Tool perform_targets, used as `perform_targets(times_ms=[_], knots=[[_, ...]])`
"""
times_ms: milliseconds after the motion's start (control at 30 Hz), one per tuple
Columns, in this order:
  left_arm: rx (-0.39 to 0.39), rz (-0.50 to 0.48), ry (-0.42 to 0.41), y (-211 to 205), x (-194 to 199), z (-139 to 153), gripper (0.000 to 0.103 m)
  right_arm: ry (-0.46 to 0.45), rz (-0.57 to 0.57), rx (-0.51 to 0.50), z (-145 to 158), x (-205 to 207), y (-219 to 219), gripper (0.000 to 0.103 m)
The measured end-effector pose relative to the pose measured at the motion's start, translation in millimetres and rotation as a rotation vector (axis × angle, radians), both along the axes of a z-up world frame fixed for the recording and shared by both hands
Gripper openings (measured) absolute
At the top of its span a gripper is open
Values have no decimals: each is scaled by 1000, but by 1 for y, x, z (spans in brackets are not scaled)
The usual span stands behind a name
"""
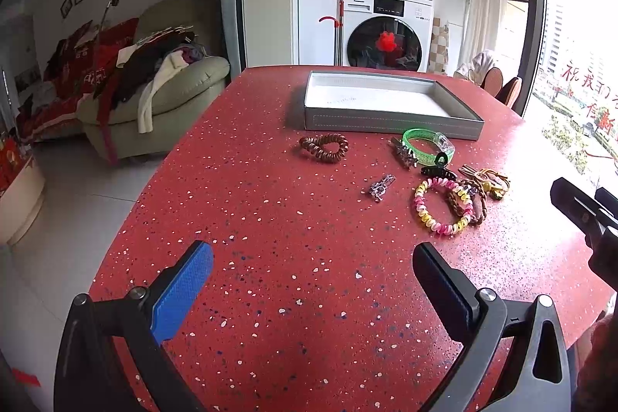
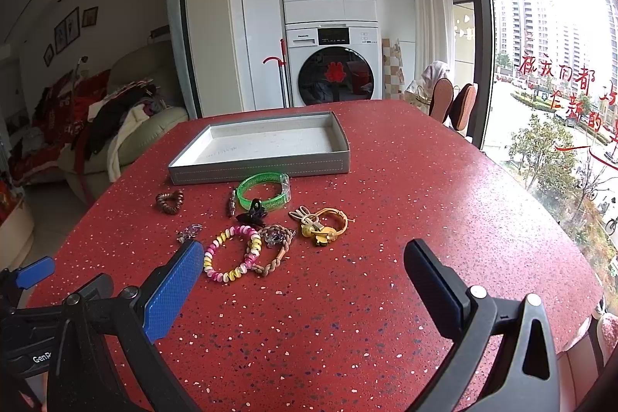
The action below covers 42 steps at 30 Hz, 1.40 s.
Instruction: Organize jewelry
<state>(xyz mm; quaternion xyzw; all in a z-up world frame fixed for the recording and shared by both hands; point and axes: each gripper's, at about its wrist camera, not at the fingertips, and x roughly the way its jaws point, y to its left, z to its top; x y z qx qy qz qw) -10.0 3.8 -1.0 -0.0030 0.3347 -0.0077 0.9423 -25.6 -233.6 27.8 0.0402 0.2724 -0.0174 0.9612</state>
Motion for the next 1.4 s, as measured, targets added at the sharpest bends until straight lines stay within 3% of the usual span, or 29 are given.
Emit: perform_targets(times_ms=[1400], knots=[[-1, -1, 12, -1, 1, -3, 103, 5, 14, -1, -1, 1, 7, 103]])
